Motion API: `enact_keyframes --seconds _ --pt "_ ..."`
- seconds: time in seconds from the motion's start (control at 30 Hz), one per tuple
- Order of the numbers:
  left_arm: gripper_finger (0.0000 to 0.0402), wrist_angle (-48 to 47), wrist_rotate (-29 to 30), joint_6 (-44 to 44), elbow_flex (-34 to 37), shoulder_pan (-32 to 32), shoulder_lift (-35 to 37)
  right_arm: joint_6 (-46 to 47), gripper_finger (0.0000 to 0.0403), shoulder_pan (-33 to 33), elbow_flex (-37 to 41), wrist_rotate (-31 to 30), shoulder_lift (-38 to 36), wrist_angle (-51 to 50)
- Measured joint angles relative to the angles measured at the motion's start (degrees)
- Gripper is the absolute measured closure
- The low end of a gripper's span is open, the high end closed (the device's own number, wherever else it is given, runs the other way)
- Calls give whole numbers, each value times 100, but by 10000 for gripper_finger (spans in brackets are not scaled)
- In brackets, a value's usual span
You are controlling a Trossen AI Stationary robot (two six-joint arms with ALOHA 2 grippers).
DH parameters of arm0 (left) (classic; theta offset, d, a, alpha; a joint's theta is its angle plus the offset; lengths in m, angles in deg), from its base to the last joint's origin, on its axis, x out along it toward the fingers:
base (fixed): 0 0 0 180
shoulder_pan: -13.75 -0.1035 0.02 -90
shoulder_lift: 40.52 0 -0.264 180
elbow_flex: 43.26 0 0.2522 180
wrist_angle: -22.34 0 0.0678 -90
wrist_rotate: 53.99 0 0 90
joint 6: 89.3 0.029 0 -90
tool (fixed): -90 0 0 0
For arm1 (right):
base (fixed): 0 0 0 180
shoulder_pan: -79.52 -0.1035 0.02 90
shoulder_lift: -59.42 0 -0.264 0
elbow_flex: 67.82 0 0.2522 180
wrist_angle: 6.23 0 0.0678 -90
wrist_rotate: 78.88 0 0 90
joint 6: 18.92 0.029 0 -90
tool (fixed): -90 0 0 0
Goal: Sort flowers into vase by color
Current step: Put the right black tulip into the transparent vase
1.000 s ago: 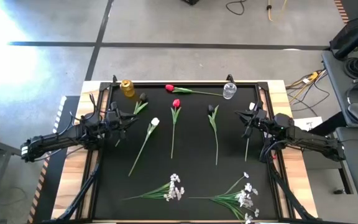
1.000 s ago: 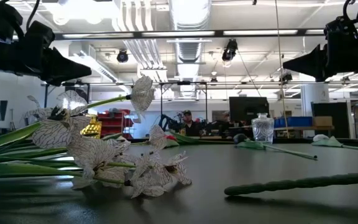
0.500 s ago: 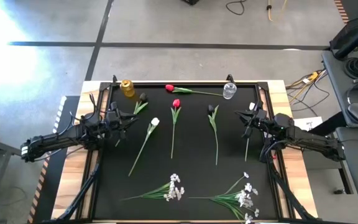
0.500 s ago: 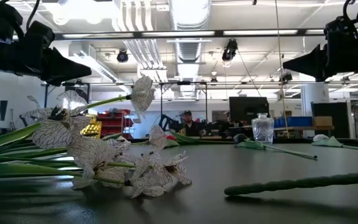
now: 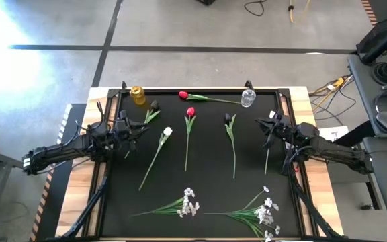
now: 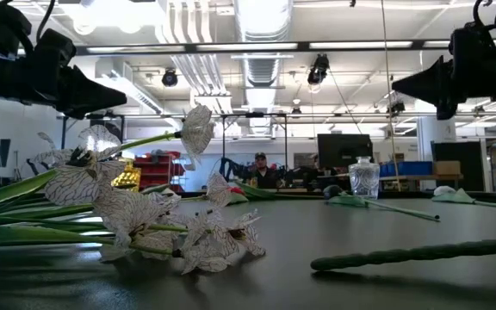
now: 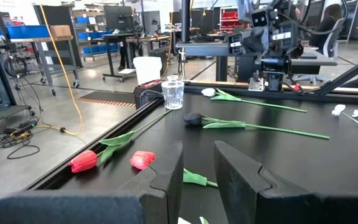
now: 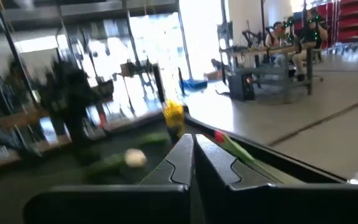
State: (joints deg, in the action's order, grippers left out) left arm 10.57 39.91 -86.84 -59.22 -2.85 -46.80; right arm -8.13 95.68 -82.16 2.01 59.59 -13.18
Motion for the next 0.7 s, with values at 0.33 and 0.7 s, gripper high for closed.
enact_keyframes --seconds 0.33,0.7 --pt "326 0 -1 -2 1 -1 -1 1468 394 -1 0 -106 106 729" --pt "326 0 0 -1 2 0 -1 2322 394 0 -664 -346 1541 212"
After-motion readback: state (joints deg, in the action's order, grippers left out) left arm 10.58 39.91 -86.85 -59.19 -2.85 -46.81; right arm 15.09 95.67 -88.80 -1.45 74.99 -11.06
